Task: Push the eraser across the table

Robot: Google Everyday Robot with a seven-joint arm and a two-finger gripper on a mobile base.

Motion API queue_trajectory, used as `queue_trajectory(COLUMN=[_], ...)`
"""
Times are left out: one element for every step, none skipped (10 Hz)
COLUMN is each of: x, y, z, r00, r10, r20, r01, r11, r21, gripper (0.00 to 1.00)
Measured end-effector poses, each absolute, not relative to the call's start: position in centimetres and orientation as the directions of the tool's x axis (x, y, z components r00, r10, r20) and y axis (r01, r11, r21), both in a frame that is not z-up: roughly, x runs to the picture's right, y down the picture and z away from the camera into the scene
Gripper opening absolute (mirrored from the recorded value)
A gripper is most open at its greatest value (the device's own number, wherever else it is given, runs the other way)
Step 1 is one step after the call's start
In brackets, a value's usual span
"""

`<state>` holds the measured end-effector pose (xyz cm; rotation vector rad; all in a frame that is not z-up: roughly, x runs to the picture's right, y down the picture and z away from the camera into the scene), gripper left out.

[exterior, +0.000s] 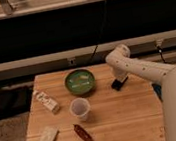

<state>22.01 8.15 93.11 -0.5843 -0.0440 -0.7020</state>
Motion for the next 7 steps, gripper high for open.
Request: queue_trajectory(x=[22.0, 22.0, 22.0, 22.0, 21.9, 21.9, 21.9], y=[7.9, 7.7, 7.5, 7.3, 7.1, 7.0, 7.1], z=[93.3, 93.4, 93.6, 93.8, 94.1, 94.3, 94.3], r00=[0.769, 0.768, 0.767, 0.765, 0.764, 0.761, 0.757], r10=[-0.596, -0.596, -0.596, -0.597, -0.596, -0.599, -0.603], r20=[0.232, 0.235, 0.239, 0.241, 0.246, 0.249, 0.251], r01=[0.621, 0.623, 0.625, 0.627, 0.629, 0.633, 0.638], r11=[0.611, 0.61, 0.609, 0.608, 0.606, 0.603, 0.598], r21=[-0.491, -0.49, -0.489, -0.488, -0.487, -0.486, -0.486], gripper=[0.02, 0.02, 0.02, 0.02, 0.05, 0.05, 0.01])
